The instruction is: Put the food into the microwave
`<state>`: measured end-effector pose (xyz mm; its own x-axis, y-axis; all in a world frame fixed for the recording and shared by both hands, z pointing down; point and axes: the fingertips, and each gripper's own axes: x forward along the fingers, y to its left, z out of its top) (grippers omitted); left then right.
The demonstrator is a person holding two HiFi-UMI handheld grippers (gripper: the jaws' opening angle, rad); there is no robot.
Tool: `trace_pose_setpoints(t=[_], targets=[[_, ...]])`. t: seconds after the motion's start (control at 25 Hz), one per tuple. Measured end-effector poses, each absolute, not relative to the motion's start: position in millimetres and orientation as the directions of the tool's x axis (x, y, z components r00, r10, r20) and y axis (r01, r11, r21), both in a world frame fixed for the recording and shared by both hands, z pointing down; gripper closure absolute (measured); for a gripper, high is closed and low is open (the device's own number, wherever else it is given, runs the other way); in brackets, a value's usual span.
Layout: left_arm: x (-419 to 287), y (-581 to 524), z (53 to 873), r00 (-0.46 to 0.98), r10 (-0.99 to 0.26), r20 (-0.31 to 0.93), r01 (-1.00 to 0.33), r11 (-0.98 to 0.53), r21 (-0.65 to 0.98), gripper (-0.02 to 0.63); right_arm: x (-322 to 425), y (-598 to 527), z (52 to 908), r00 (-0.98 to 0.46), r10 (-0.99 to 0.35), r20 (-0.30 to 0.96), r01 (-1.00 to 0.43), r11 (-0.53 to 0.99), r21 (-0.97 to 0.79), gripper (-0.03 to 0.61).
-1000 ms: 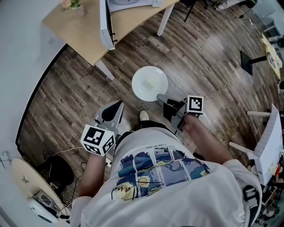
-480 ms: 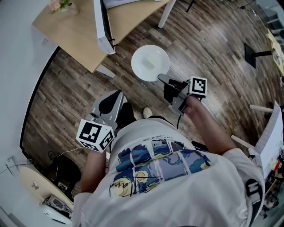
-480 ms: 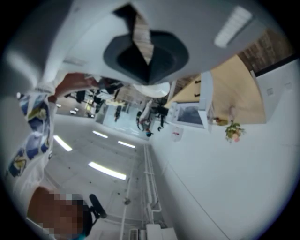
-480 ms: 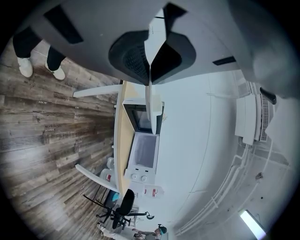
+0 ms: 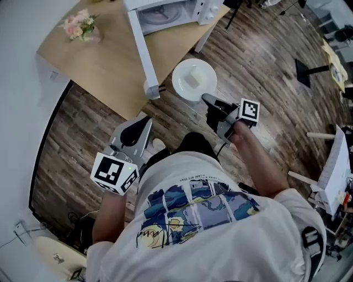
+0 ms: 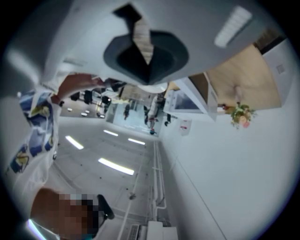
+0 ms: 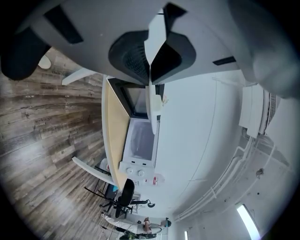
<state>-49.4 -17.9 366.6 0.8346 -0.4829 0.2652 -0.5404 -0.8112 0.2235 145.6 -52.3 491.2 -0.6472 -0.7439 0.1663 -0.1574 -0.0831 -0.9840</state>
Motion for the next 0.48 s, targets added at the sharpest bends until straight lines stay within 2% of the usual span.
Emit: trace_pose_setpoints(t=[0.48], targets=[[-75.0, -97.5, 358.8, 0.758, -0.603, 0.250, -0.651, -0.725, 0.225, 0.606, 154.0, -185.6, 512.9, -0.624, -0.758, 0.190, -0.172, -0.104, -0.980, 0.565]])
